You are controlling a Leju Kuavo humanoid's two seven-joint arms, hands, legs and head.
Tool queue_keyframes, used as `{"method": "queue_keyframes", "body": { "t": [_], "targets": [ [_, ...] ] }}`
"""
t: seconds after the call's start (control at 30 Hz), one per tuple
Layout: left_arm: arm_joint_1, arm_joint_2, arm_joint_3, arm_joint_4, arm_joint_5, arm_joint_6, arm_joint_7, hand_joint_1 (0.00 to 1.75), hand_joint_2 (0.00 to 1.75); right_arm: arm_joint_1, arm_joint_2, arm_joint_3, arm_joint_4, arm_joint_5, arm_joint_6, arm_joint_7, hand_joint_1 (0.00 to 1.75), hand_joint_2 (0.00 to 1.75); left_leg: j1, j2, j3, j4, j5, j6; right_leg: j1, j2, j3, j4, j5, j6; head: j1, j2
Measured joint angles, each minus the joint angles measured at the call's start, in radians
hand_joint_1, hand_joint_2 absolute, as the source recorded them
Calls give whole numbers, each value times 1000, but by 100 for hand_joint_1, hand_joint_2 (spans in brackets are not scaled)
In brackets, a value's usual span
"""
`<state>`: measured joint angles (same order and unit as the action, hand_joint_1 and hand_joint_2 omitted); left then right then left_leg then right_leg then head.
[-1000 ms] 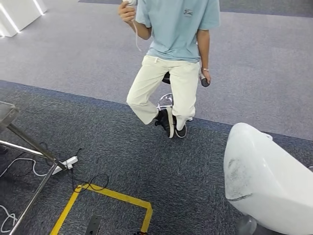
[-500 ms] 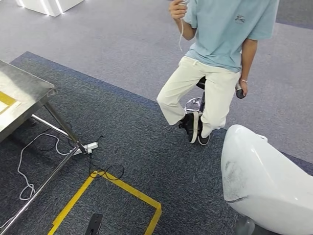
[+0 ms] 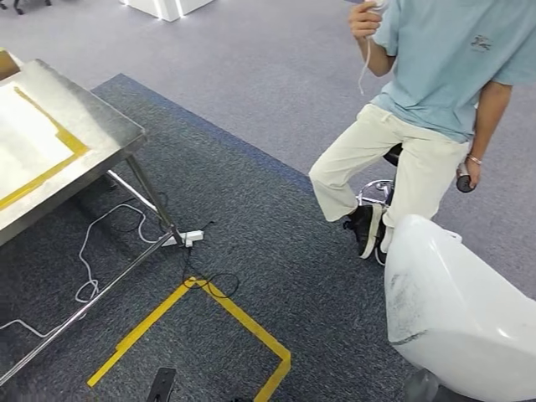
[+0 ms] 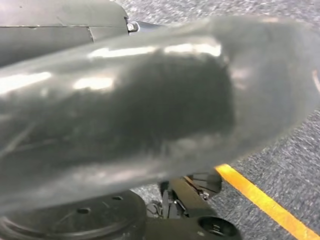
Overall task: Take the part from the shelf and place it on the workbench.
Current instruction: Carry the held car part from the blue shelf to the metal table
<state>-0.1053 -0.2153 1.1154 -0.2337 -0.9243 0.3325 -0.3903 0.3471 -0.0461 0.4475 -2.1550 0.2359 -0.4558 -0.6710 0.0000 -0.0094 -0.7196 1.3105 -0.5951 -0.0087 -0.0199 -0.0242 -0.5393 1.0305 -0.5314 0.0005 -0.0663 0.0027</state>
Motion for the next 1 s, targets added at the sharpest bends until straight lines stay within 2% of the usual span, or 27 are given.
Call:
{"method": "queue_keyframes", "body": {
  "t": [0.03,0.07,0.1,0.17,0.2,0.23,0.3,0.33,0.4,0.43,0.47,0.5,0.53,0.57,0.6,0.63,0.67,0.7,0.73,0.77,0.8,0.83,0.87,0.9,0.93,0.97,1.0],
  "targets": [
    [1,0,0,0,-1,-1,0,0,0,1,0,0,0,1,-2,0,175,175,0,2,-7,14,6,2,1,-14,2,0,-2,-1,0,0],
    [3,0,0,0,-2,-2,0,0,0,1,0,0,-1,2,-6,0,175,175,-1,4,6,-14,31,5,3,-27,5,0,-5,-1,0,0],
    [5,1,0,0,-4,-3,-1,0,0,3,0,0,-1,5,-12,0,175,175,-3,13,38,-76,69,11,4,-40,10,0,-8,-1,0,0],
    [4,2,-1,0,-10,-3,-4,0,0,8,0,0,-3,9,-24,0,175,175,-16,65,106,-209,116,28,8,-62,18,-1,-17,4,0,0],
    [1,2,-1,0,-13,-3,-5,0,0,12,-1,1,-4,10,-29,0,175,175,-23,87,125,-247,122,35,10,-73,20,-1,-21,8,0,0],
    [-1,2,-2,0,-15,-3,-7,0,0,15,-1,1,-5,10,-35,0,175,175,-29,100,131,-263,117,39,12,-84,22,-2,-24,12,0,0],
    [-1,1,-2,0,-18,-3,-8,0,0,17,-5,4,-7,10,-47,0,175,175,-28,80,133,-273,118,45,12,-103,31,-6,-29,22,0,0],
    [1,1,-3,0,-18,-3,-9,0,0,16,-8,5,-8,11,-53,0,175,175,-25,67,137,-280,120,49,11,-90,34,-2,-36,27,1,0],
    [1,0,-4,0,-19,-3,-11,0,0,17,-16,7,-9,13,-61,1,175,175,-16,40,147,-292,127,56,8,-34,8,57,-72,36,7,0],
    [-1,-1,-4,0,-19,-3,-11,0,0,18,-20,8,-9,14,-63,2,175,175,-15,26,147,-293,127,58,8,-3,-21,116,-99,38,10,0],
    [-2,-3,-5,0,-19,-3,-12,0,0,20,-24,9,-9,16,-66,2,175,175,-14,12,146,-293,127,60,8,12,-60,183,-125,40,12,0],
    [-3,-4,-5,0,-19,-3,-12,0,0,21,-28,10,-9,17,-68,2,175,175,-14,-3,146,-292,127,61,8,18,-94,237,-138,41,13,0],
    [-2,-4,-5,0,-19,-3,-12,0,0,20,-33,12,-8,18,-69,3,175,175,-13,-18,147,-292,127,61,8,21,-116,262,-131,42,13,0],
    [-1,-5,-5,0,-19,-2,-12,0,0,19,-36,13,-8,19,-70,3,175,175,-13,-34,149,-291,126,61,7,23,-120,249,-105,43,13,0],
    [0,-5,-5,0,-18,-1,-12,0,0,16,-39,15,-7,21,-70,3,175,175,-12,-49,152,-291,124,59,6,28,-104,195,-61,43,12,0],
    [1,-5,-5,0,-18,0,-11,0,0,13,-41,17,-7,21,-69,3,175,175,-10,-64,155,-290,122,56,4,44,-77,126,-21,43,13,0],
    [0,-4,-5,0,-17,0,-10,0,0,9,-42,18,-6,21,-67,3,175,175,-10,-78,155,-287,120,51,1,69,-51,62,6,42,14,0],
    [-1,-4,-5,0,-16,0,-6,0,0,5,-43,19,-5,22,-64,4,175,175,-9,-89,152,-285,118,46,-2,91,-30,18,20,40,15,0],
    [-1,-3,-5,0,-15,0,-2,0,0,2,-43,21,-5,22,-61,4,175,175,-9,-100,149,-283,118,41,-3,107,-19,0,20,36,16,0],
    [0,-2,-5,0,-15,1,2,0,0,-1,-44,23,-4,22,-58,4,175,175,-8,-111,144,-282,120,35,-1,110,-16,-4,17,31,17,0],
    [2,0,-5,0,-16,2,7,0,0,-3,-44,25,-3,23,-56,5,175,175,-6,-121,141,-283,121,30,-2,98,-13,-5,19,24,17,0],
    [4,1,-5,0,-17,4,11,0,0,-5,-44,26,-3,23,-54,5,175,175,-6,-117,139,-278,118,24,-3,86,-10,-7,19,18,16,0],
    [6,2,-5,0,-18,6,14,0,0,-7,-44,27,-2,24,-53,5,175,175,-8,-99,132,-263,108,19,-4,72,-7,-9,18,11,12,0],
    [5,3,-5,0,-19,7,16,0,0,-8,-44,28,-2,24,-51,5,175,175,-8,-72,116,-227,87,13,-6,56,-3,-11,17,6,8,0],
    [4,3,-5,0,-20,8,17,0,0,-9,-44,28,-2,24,-50,4,175,175,-8,-39,90,-173,58,8,-5,41,0,-12,15,1,5,0],
    [3,3,-5,0,-20,9,18,0,0,-9,-44,29,-1,24,-48,4,175,175,-5,-17,57,-107,27,3,-3,25,1,-12,12,-3,1,0],
    [2,3,-5,0,-21,9,18,0,0,-10,-44,29,-1,24,-46,4,175,175,-2,-6,26,-46,6,-1,-2,10,3,-11,9,-4,1,0]
  ]
}}
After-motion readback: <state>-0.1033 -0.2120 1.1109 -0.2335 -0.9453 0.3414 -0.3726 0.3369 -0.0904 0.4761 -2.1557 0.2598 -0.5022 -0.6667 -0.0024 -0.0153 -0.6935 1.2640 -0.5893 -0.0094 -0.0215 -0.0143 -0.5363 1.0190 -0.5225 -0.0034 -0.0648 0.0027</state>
